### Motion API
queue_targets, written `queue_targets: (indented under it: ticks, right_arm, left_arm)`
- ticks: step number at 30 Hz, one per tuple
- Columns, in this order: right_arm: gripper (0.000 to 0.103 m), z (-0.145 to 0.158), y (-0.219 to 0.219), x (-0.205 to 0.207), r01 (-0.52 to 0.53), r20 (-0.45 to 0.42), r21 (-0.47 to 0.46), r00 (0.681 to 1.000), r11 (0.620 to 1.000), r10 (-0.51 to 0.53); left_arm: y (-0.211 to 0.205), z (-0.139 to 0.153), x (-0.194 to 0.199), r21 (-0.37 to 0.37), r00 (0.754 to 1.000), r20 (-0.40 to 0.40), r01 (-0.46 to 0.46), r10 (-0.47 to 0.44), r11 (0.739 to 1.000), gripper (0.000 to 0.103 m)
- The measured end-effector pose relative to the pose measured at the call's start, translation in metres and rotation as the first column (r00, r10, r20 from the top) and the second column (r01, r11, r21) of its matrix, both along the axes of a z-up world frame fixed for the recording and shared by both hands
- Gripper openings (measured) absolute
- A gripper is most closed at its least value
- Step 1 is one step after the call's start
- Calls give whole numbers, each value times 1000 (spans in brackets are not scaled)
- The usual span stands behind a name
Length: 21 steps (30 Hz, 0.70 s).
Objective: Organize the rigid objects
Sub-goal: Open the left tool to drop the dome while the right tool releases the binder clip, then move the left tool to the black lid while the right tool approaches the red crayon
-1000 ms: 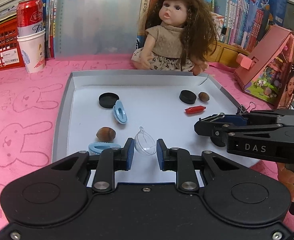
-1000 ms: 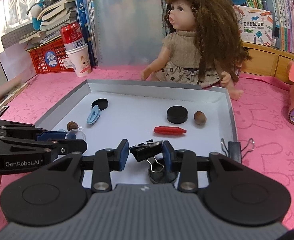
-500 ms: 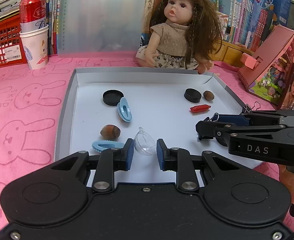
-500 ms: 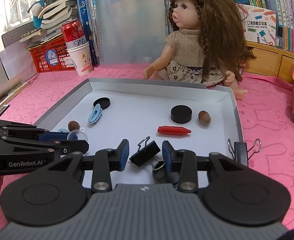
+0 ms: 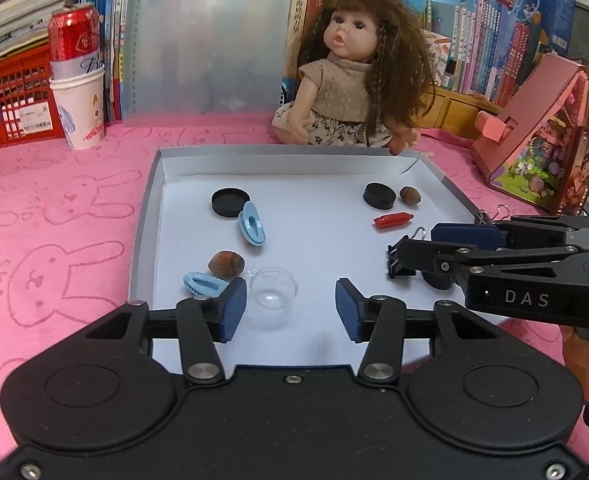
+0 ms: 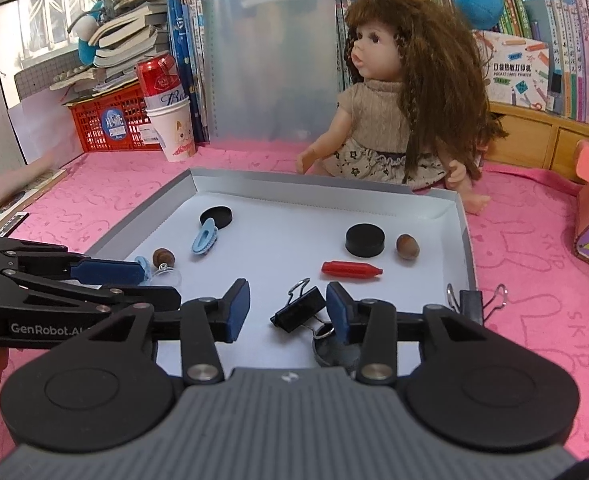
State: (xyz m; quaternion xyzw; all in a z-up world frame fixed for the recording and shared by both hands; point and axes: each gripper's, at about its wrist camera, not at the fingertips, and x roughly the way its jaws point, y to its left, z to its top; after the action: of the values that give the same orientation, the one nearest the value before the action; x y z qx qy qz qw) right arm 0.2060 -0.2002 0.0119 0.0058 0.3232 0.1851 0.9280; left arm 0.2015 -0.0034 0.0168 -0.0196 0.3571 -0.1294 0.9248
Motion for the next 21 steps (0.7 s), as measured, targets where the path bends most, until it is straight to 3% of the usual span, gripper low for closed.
queue_targets:
  ticks: [11, 21]
  right_arm:
    - [68, 15, -3, -41, -43, 76, -24, 996, 999, 44]
    - [71, 19, -7, -93, -154, 104, -25, 982, 988, 156]
  left_arm:
    - [0, 19, -45, 4, 996, 61, 58, -58, 998, 56]
    - [9, 22, -94, 4, 993, 72, 92, -92, 996, 58]
